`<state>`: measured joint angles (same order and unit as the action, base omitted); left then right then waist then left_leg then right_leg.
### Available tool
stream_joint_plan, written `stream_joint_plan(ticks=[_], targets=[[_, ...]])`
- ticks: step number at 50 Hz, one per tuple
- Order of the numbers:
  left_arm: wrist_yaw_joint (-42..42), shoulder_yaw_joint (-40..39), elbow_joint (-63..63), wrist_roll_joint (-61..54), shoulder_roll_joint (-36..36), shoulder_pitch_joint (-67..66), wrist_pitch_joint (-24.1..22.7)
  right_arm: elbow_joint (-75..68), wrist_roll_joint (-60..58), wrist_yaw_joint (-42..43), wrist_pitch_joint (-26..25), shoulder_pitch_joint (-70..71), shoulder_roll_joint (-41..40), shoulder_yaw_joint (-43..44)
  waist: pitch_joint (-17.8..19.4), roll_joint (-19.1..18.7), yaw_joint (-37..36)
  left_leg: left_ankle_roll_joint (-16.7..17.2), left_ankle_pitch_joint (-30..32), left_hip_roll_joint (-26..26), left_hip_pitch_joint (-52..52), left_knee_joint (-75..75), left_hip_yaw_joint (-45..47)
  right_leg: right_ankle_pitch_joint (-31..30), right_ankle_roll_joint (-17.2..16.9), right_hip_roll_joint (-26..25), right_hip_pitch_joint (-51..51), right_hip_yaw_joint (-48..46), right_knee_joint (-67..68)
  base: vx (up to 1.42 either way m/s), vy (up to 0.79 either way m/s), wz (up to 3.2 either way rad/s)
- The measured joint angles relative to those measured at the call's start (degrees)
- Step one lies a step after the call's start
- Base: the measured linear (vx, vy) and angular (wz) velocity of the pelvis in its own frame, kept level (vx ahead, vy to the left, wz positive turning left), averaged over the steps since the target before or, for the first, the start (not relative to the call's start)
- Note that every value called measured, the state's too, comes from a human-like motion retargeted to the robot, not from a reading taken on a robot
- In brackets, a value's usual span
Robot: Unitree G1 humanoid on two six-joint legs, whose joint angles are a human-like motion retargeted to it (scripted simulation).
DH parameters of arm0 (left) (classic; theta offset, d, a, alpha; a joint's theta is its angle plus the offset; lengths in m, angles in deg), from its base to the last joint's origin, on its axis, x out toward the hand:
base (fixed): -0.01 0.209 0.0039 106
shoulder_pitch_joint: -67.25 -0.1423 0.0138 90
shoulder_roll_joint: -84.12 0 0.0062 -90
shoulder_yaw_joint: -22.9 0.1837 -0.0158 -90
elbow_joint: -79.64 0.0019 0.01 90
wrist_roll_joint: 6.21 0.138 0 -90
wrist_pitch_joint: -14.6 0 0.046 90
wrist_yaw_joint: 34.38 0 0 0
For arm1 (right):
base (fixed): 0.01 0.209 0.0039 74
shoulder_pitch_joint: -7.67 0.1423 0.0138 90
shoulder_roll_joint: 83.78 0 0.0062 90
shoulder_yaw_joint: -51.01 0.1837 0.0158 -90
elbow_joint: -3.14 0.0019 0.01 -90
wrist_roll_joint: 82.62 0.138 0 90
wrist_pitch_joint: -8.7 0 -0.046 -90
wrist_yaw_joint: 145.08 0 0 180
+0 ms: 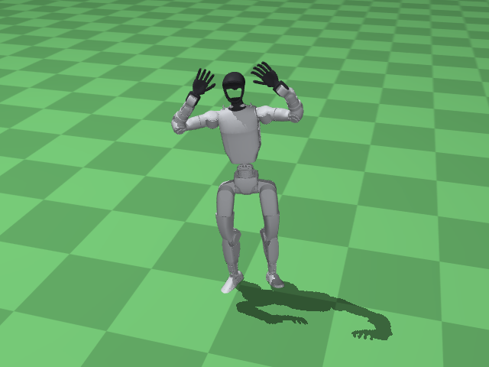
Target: In place motions
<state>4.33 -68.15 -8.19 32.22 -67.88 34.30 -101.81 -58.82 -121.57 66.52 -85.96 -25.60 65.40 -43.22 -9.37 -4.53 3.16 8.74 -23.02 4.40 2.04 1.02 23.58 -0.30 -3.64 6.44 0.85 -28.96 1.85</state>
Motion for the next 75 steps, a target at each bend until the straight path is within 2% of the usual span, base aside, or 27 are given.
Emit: stream_joint_plan(ticks=[2, 5, 8, 11, 14, 15, 19, 22, 25, 32, 37, 40, 43, 46, 52, 54, 57, 58, 61, 65, 71, 75], targets=[[0.14, -1.23, 5.48, -1.6, 1.74, -0.39, 1.69, -6.28, 2.61, 0.0, 0.88, -2.01, -1.29, 1.67, 0.0, 0.33, -0.11, -0.02, 0.04, -0.05, -0.1, 0.1, -0.22, 0.02, 0.01, 0.08, 0.08, -0.16, 0.01, 0.0, 0.0, 0.0], [-1.47, -4.47, 15.59, -7.83, 4.83, -2.81, 5.11, -16.13, 5.2, -1.28, -0.48, -6.09, -3.57, 5.25, -0.39, 0.73, -0.24, -0.03, 0.1, -0.16, -0.42, 0.2, -0.45, 0.05, 0.01, 0.21, -0.01, -0.33, -0.02, 0.0, 0.0, 0.0], [-5.95, -9.39, 32.0, -21.56, 10.13, -5.82, 12.96, -30.08, 10.0, -4.13, -1.83, -10.47, -7.14, 9.73, -1.03, 0.89, -0.5, -0.04, 0.16, -0.29, -0.69, 0.23, -0.61, 0.05, 0.03, 0.32, -0.14, -0.43, -0.08, 0.0, 0.0, 0.0], [-12.26, -14.38, 46.73, -41.09, 16.24, -6.18, 22.23, -42.63, 14.75, -6.27, -2.42, -12.6, -10.79, 13.16, -1.61, 0.82, -0.85, -0.05, 0.17, -0.32, -0.87, 0.28, -0.7, 0.06, 0.03, 0.36, -0.24, -0.49, -0.07, 0.0, 0.0, 0.0], [-15.12, -21.1, 57.03, -57.84, 20.81, -6.63, 31.49, -53.34, 20.24, -12.39, -4.25, -13.54, -13.72, 16.15, -1.75, 0.73, -0.97, -0.08, 0.15, -0.3, -0.91, 0.36, -0.79, 0.11, 0.04, 0.33, -0.2, -0.55, -0.04, 0.0, 0.0, 0.0], [-14.02, -23.1, 59.44, -59.79, 20.98, -7.76, 33.22, -56.2, 22.26, -15.28, -5.36, -13.77, -14.47, 17.14, -1.68, 0.67, -0.96, -0.08, 0.14, -0.29, -0.93, 0.39, -0.8, 0.12, 0.04, 0.31, -0.18, -0.56, -0.04, 0.0, 0.0, 0.0], [-11.12, -24.9, 61.05, -53.47, 16.18, -16.78, 36.8, -59.5, 32.23, -22.12, -8.55, -15.07, -17.11, 21.37, -0.39, 0.79, -0.55, -0.07, 0.16, -0.47, -0.63, 0.4, -1.01, 0.2, 0.09, 0.39, 0.27, -0.75, -0.14, 0.0, 0.0, 0.0], [-9.9, -24.77, 57.62, -50.56, 17.23, -17.46, 35.34, -55.98, 37.82, -18.5, -4.52, -15.95, -18.04, 22.54, 0.5, 1.14, -0.33, -0.08, 0.29, -0.6, -0.39, 0.43, -1.36, 0.23, 0.1, 0.46, 0.76, -1.03, -0.24, 0.0, 0.0, 0.0], [-6.86, -21.76, 51.35, -46.31, 16.7, -16.02, 32.74, -48.88, 36.14, -11.41, -0.01, -15.87, -16.85, 20.4, 1.06, 1.09, -0.23, -0.11, 0.46, -0.49, -0.25, 0.39, -1.47, 0.2, 0.07, 0.38, 0.95, -1.09, -0.25, 0.0, 0.0, 0.0], [-9.87, -9.53, 26.65, -32.96, 11.83, -7.8, 25.06, -24.6, 16.87, -6.6, -1.55, -10.5, -6.57, 10.15, 0.85, 0.92, -0.1, -0.02, 0.65, -0.15, -0.6, 0.25, -1.04, 0.05, 0.03, 0.24, 0.25, -0.74, -0.2, 0.0, 0.0, 0.0], [-16.37, 1.68, 8.83, -25.63, 7.97, -1.63, 13.83, -7.8, 0.77, -4.49, -1.06, -3.6, -0.95, 3.27, 0.45, 0.87, -0.12, 0.07, 0.57, 0.02, -0.39, 0.13, -0.54, 0.04, 0.01, 0.1, 0.07, -0.42, -0.17, 0.0, 0.0, 0.0], [-18.71, 7.1, 1.44, -19.58, 4.3, 2.17, 4.96, -2.47, -2.98, -3.43, -0.31, 0.01, 0.51, 0.01, 0.76, 0.65, -0.09, 0.07, 0.46, 0.13, 0.01, 0.05, -0.24, 0.06, 0.02, -0.05, 0.22, -0.22, -0.13, 0.0, 0.0, 0.0], [-8.19, 8.26, 1.98, -10.66, 1.71, 3.59, 0.01, -5.96, -2.01, -1.95, 1.39, 0.23, 0.03, -0.47, 1.06, 0.38, -0.08, 0.05, 0.35, 0.12, 0.35, 0.0, -0.13, 0.09, 0.02, -0.12, 0.42, -0.1, -0.11, 0.0, 0.0, 0.0], [-8.07, 5.04, 11.19, -10.49, 3.79, 0.25, 1.69, -15.09, 0.3, -3.1, 0.5, -3.67, -2.16, 3.07, 0.92, 0.58, 0.12, 0.04, 0.34, -0.08, 0.36, 0.04, -0.27, 0.12, 0.03, 0.05, 0.52, -0.19, -0.13, 0.0, 0.0, 0.0], [-10.76, -7.96, 38.97, -23.6, 11.44, -9.57, 12.85, -37.59, 9.14, -8.12, -2.5, -13.41, -10.26, 13.26, -0.08, 0.85, 0.2, 0.02, 0.37, -0.5, 0.23, 0.0, -0.35, 0.17, 0.04, 0.34, 0.48, -0.14, -0.24, 0.0, 0.0, 0.0], [-12.81, -11.92, 50.67, -30.58, 13.88, -10.57, 19.32, -45.69, 13.31, -11.19, -3.31, -14.13, -13.13, 15.22, -0.49, 0.57, 0.22, 0.03, 0.33, -0.51, 0.21, 0.0, -0.23, 0.19, 0.03, 0.36, 0.38, -0.01, -0.23, 0.0, 0.0, 0.0], [-18.57, -18.8, 63.19, -47.2, 16.9, -11.63, 33.31, -56.18, 20.46, -17.38, -4.9, -13.85, -16.48, 17.38, -0.51, 0.12, 0.25, 0.01, 0.22, -0.44, 0.34, -0.01, 0.09, 0.19, 0.03, 0.28, 0.29, 0.27, -0.16, 0.0, 0.0, 0.0], [-17.61, -21.79, 64.77, -52.93, 17.98, -12.42, 34.32, -58.39, 23.6, -19.62, -5.5, -13.93, -17.22, 18.2, -0.27, 0.05, 0.3, 0.01, 0.2, -0.42, 0.48, 0.01, 0.2, 0.19, 0.02, 0.29, 0.34, 0.37, -0.12, 0.0, 0.0, 0.0], [-9.84, -26.14, 63.02, -53.91, 17.94, -17.17, 31.24, -60.14, 33.19, -21.36, -4.66, -14.39, -18.42, 20.48, 0.74, 0.17, 0.57, 0.0, 0.16, -0.65, 0.85, -0.01, 0.22, 0.21, 0.04, 0.45, 0.67, 0.41, -0.14, 0.0, 0.0, 0.0], [-6.07, -24.87, 55.01, -51.96, 18.83, -17.9, 28.18, -54.22, 36.26, -13.25, 1.31, -14.69, -18.44, 20.57, 1.05, 0.75, 0.83, -0.07, 0.26, -1.11, 0.79, -0.01, -0.36, 0.24, 0.05, 0.78, 0.96, -0.03, -0.28, 0.0, 0.0, 0.0], [-6.77, -14.01, 35.04, -44.46, 14.24, -13.17, 26.45, -34.48, 24.42, -8.64, -0.9, -11.22, -11.7, 12.6, 1.04, 0.55, 1.0, -0.16, 0.37, -0.93, 0.27, 0.0, -0.51, 0.11, -0.02, 0.73, 0.47, -0.09, -0.17, 0.0, 0.0, 0.0], [-11.06, -5.8, 19.12, -36.06, 9.64, -8.99, 21.12, -19.63, 11.73, -6.73, -0.74, -6.6, -6.35, 6.09, 0.42, 0.51, 0.7, -0.11, 0.33, -0.82, 0.01, -0.08, -0.2, 0.0, -0.05, 0.72, -0.12, 0.21, -0.09, 0.0, 0.0, 0.0]])
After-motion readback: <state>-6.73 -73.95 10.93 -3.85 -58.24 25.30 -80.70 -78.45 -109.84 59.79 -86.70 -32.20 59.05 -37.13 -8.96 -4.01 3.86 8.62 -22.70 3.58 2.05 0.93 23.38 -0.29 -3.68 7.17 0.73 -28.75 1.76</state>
